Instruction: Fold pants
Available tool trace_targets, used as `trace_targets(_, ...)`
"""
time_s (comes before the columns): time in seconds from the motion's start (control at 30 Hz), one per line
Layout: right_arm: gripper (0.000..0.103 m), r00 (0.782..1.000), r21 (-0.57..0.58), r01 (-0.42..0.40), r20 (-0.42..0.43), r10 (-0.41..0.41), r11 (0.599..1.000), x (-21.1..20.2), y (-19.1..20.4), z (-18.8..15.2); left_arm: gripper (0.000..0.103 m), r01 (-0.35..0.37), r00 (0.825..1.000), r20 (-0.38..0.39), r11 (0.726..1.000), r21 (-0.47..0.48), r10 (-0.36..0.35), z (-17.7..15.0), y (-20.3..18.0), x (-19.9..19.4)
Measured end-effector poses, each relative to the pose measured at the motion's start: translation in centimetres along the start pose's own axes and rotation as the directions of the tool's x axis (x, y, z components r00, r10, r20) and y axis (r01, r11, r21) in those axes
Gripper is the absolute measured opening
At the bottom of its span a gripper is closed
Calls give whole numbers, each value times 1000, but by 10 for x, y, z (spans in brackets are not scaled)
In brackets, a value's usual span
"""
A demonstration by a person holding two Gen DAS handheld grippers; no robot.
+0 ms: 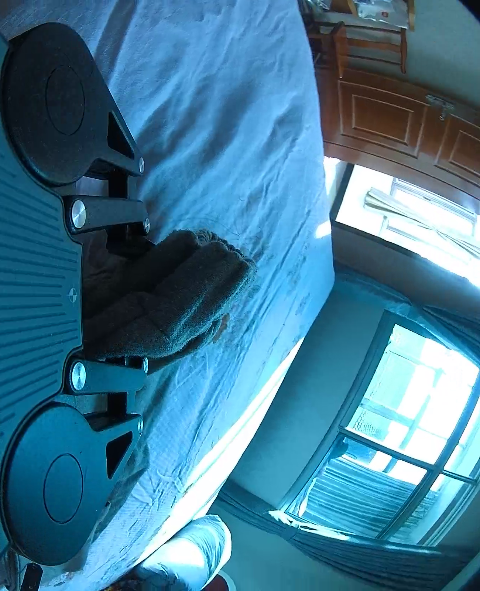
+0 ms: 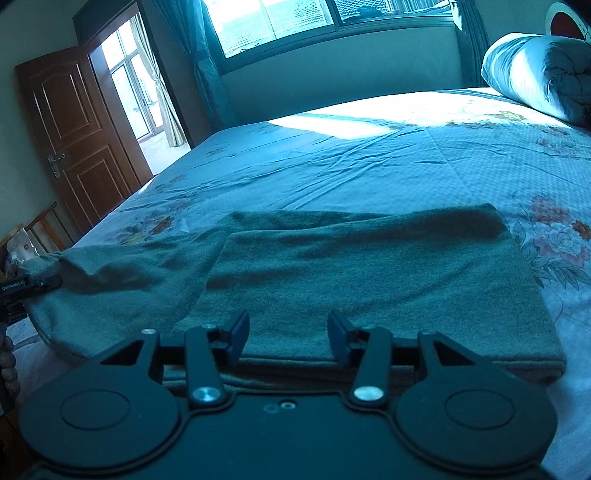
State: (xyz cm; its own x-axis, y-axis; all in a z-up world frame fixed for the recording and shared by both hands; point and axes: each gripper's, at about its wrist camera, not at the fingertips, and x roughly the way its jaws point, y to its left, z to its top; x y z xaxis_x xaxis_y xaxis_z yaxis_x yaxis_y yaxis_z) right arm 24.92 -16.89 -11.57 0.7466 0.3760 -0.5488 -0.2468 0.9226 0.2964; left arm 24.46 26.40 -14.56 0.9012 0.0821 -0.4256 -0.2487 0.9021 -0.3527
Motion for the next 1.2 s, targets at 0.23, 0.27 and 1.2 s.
trace_targets(0.23,39,998,-111,-66,-9,66,992,15,42,-4,38,15,1000,9,999,33,-15,16,-11,-7)
trace_targets(0.27,39,998,-146,-67,-10,66,987,18,50,-6,38,14,1000,2,999,32,-14,15,-10,-7)
trace_targets(1.2,56,938,402,101,266,-222,910,-112,-152,-13,38,409,907,-67,831,376,-416,-2,-299,-29)
